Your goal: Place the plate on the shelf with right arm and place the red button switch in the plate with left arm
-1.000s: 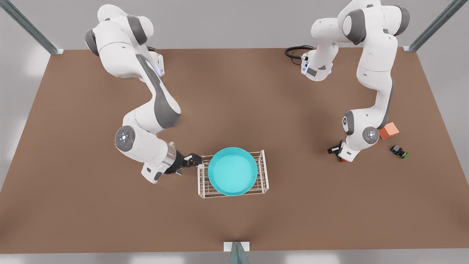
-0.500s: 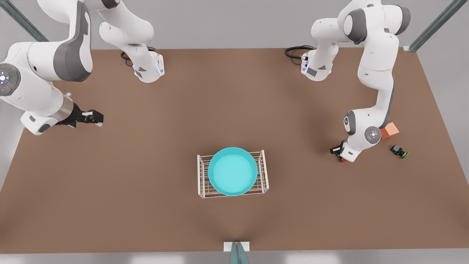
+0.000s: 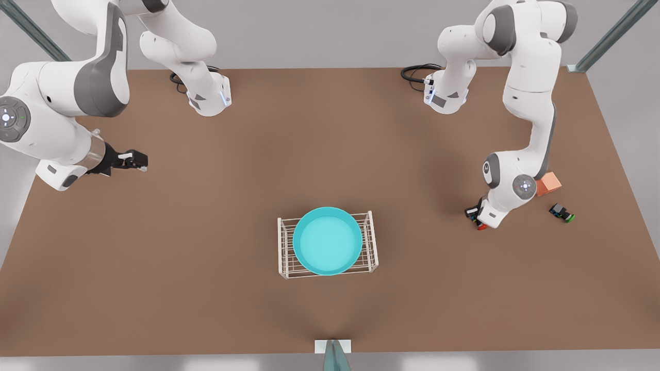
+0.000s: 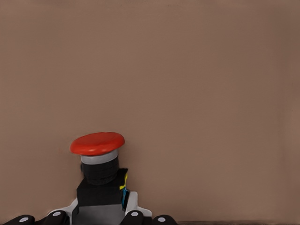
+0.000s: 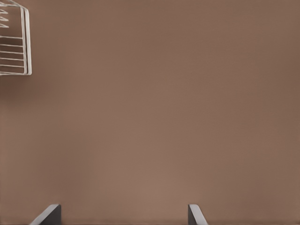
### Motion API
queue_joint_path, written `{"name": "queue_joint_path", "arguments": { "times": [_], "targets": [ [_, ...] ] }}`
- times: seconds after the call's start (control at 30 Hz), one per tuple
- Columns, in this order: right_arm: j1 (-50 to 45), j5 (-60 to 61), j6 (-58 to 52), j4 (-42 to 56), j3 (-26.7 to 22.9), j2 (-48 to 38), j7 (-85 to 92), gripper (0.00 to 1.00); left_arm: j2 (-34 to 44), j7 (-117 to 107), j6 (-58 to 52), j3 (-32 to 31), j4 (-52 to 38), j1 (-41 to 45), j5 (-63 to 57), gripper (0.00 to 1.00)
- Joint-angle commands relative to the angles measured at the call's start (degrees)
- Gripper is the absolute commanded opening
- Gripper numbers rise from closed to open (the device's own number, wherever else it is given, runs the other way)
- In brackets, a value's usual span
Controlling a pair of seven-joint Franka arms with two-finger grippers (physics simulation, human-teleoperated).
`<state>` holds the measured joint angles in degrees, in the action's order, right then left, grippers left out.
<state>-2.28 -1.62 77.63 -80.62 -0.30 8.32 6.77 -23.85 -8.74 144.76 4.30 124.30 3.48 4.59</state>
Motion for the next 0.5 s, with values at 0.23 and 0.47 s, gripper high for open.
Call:
{"name": "queue_joint_path", "arguments": {
  "times": [0.23,0.47],
  "targets": [
    [-0.01,0.13,-0.55,-0.59,-0.32,-0.24,3.60,1.00,10.66,-35.81,-12.39,-5.17,-8.46,11.11,9.47,0.49],
    [-0.10,0.13,-0.90,-0.68,-0.32,-0.41,3.34,1.00,5.84,-70.69,-25.48,-6.58,-26.28,28.86,3.23,0.49]
  ]
}}
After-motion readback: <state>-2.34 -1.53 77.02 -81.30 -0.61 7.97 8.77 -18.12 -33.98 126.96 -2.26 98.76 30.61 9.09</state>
